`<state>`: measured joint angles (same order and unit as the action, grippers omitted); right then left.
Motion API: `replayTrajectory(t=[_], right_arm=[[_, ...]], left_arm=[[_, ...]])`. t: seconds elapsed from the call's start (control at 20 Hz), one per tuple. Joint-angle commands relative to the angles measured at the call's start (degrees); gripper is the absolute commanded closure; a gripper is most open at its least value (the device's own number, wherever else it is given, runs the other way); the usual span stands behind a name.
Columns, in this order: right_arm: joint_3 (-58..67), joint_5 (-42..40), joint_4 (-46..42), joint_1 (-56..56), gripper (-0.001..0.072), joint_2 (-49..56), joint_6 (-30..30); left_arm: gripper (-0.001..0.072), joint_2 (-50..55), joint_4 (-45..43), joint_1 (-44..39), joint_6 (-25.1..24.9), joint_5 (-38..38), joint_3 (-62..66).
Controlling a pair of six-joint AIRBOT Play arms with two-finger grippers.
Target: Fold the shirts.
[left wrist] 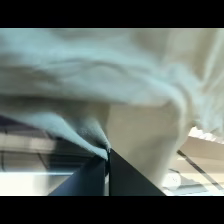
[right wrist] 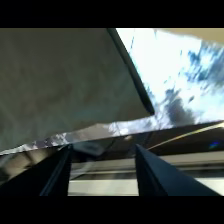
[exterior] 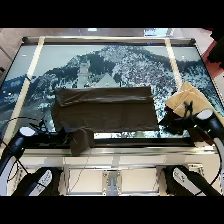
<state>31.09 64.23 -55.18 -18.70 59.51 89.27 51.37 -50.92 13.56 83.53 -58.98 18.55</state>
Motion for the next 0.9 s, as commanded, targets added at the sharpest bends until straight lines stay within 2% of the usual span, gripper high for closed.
replayTrajectory(t=[0.0,0.05,0.15,0.3,0.35,0.4,0.45,0.6,0.75,0.85], right_arm=[[-11.21,-10.97,14.40,-0.48,0.0235,0.50,-0.09],[-12.44,-14.03,16.74,-0.48,0.0241,0.96,-0.22],[-13.35,-18.91,19.23,-0.48,0.0339,2.34,-0.92],[-13.33,-23.02,21.75,-0.48,0.0351,2.78,-1.81],[-13.33,-23.08,22.97,-0.48,0.0419,2.78,-2.58],[-13.33,-22.82,23.98,-0.48,0.0652,2.78,-4.00],[-13.31,-21.99,25.46,-0.48,0.0691,2.73,-5.97],[-11.08,-15.10,27.80,-0.48,0.0693,2.21,-14.32],[-6.40,-7.10,25.31,-0.48,0.0695,-2.64,-15.80],[-2.16,-2.71,17.25,-0.48,0.0696,-7.72,-15.15]], left_arm=[[0.0694,0.04,0.17,-0.07,-1.09,-1.03,2.62],[0.0694,0.04,0.15,-0.07,-1.09,-1.07,3.10],[0.0694,0.04,0.13,-0.07,-1.09,-0.87,3.39],[0.0694,0.04,-0.02,-0.07,-1.09,-1.22,3.37],[0.0694,0.04,-0.02,-0.07,-1.09,-1.31,3.39],[0.0694,0.04,-0.02,-0.07,-1.09,-1.46,3.43],[0.0694,0.04,-0.07,-0.07,-1.14,-1.66,3.67],[0.0694,-0.33,-0.11,-0.04,-2.73,-2.89,7.58],[0.0694,-3.39,-4.37,0.04,-4.22,-7.52,15.65],[0.0695,-6.49,-11.78,0.04,-2.29,-11.69,19.67]])
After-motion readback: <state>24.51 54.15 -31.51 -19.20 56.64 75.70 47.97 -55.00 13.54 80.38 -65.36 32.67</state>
